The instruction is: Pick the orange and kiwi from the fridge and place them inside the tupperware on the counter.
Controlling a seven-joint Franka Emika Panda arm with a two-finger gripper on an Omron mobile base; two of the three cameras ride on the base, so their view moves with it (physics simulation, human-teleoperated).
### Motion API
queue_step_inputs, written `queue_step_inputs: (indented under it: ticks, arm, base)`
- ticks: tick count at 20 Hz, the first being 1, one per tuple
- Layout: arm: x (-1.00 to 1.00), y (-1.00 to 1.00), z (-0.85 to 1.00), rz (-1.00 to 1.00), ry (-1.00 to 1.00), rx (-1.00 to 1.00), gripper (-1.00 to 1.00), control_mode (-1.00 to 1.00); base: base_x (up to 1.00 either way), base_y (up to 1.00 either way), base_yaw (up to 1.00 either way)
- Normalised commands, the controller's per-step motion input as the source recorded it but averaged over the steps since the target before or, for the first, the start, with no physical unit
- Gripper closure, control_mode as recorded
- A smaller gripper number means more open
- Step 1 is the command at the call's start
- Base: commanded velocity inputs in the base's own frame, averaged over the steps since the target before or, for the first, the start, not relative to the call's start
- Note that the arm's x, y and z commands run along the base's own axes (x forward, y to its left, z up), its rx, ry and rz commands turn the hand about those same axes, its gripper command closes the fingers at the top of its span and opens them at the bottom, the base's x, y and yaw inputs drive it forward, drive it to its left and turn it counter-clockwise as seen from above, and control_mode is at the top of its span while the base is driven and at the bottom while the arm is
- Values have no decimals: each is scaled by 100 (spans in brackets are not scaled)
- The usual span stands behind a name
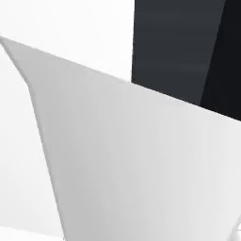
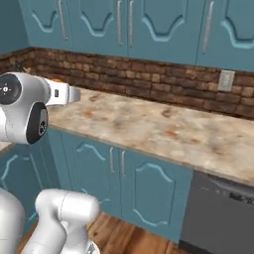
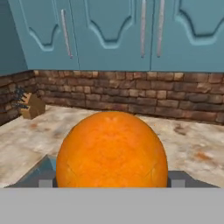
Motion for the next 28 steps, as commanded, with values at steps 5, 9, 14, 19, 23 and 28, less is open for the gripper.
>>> queue_step_inputs:
  ticks: [5,9,14,19,23,28]
  arm:
    - [0,0,0,0,0,0,100,100]
    - [0,0,0,0,0,0,100,100]
    - [0,0,0,0,0,0,100,100]
    - [0,0,0,0,0,0,100,100]
    - [0,0,0,0,0,0,100,100]
    - [0,0,0,0,0,0,100,100]
  base:
    - [70,18,64]
    - [55,65,64]
    - [51,80,62]
    - [17,45,64]
    - [0,0,64]
    - [4,12,64]
